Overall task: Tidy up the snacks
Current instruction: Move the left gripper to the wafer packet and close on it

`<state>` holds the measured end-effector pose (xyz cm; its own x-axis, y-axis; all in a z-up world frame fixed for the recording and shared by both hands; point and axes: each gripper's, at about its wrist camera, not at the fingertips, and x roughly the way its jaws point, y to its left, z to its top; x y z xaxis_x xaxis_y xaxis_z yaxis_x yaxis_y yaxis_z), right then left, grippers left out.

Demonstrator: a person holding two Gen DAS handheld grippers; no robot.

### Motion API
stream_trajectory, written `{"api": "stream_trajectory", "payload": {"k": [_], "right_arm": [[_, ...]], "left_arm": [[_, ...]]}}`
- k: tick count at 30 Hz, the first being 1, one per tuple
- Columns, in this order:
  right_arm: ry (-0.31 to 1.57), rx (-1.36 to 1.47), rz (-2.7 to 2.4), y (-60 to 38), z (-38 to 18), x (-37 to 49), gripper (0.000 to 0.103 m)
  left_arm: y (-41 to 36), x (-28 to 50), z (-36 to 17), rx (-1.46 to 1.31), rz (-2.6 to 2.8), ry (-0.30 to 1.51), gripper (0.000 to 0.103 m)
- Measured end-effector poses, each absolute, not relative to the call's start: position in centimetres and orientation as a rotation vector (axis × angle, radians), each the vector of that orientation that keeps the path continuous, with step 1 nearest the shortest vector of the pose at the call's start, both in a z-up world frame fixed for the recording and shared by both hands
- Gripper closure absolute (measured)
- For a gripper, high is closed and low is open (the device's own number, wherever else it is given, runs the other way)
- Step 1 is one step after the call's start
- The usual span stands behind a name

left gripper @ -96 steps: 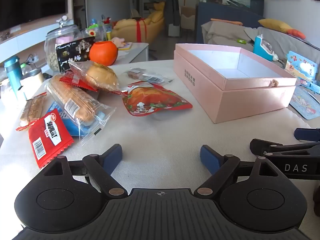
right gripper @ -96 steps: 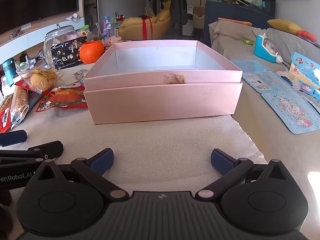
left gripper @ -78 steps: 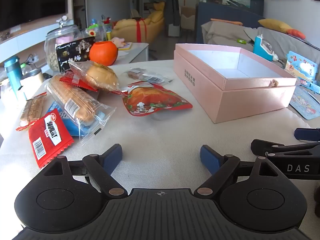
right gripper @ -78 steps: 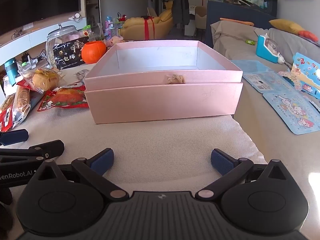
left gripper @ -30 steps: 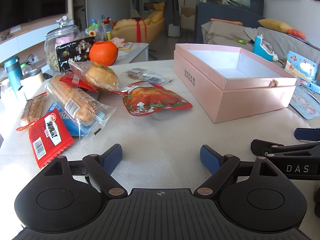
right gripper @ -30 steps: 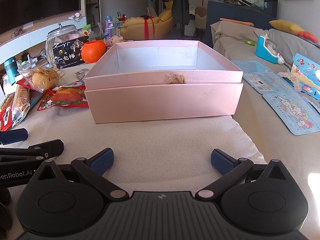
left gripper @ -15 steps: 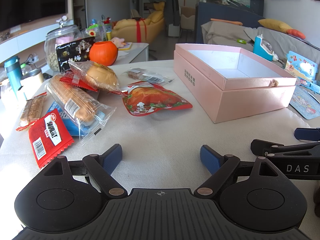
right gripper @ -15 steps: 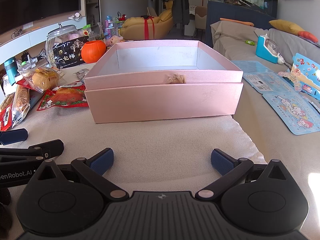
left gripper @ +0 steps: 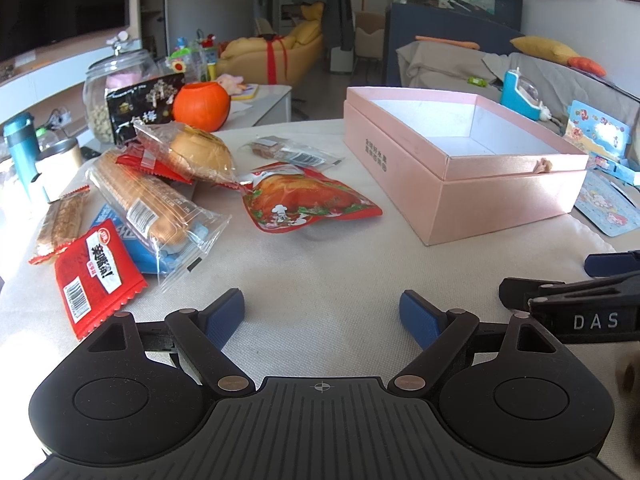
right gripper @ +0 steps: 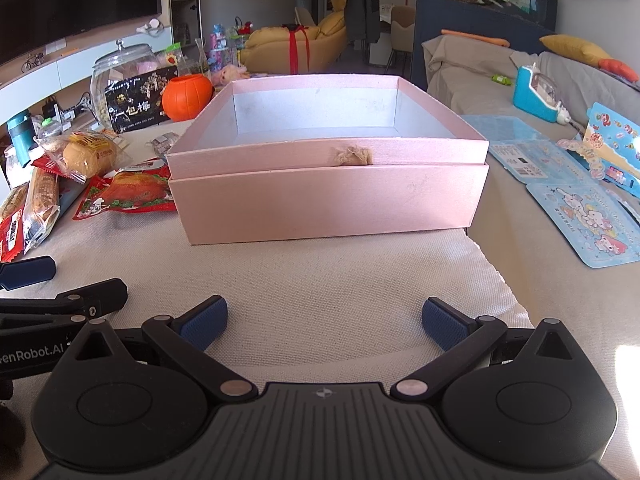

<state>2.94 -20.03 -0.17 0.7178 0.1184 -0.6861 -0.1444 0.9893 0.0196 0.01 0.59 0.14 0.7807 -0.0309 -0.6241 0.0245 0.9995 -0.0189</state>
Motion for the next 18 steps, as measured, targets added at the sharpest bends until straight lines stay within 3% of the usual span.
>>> {"api": "stream_trajectory", "payload": {"k": [8,11,18], "right_arm": [[0.904,-0.057,0.13,-19.3,0.7,5.4,0.0],[0.891,-0.047,0.194,-18.1,1.5,5.8,0.009],[0.774,-0.087,0.264,-12.4,3.3,7.9,0.007]], "left_arm": [[5.7,-0.5,3.9,-0.085,-0.068,0.633,0.033],[8.9,-0.4,5.2,-0.121,-0.016,0.635,0.033],[17.3,2.0,5.7,-0.238,0.164,0.652,0.033]]}}
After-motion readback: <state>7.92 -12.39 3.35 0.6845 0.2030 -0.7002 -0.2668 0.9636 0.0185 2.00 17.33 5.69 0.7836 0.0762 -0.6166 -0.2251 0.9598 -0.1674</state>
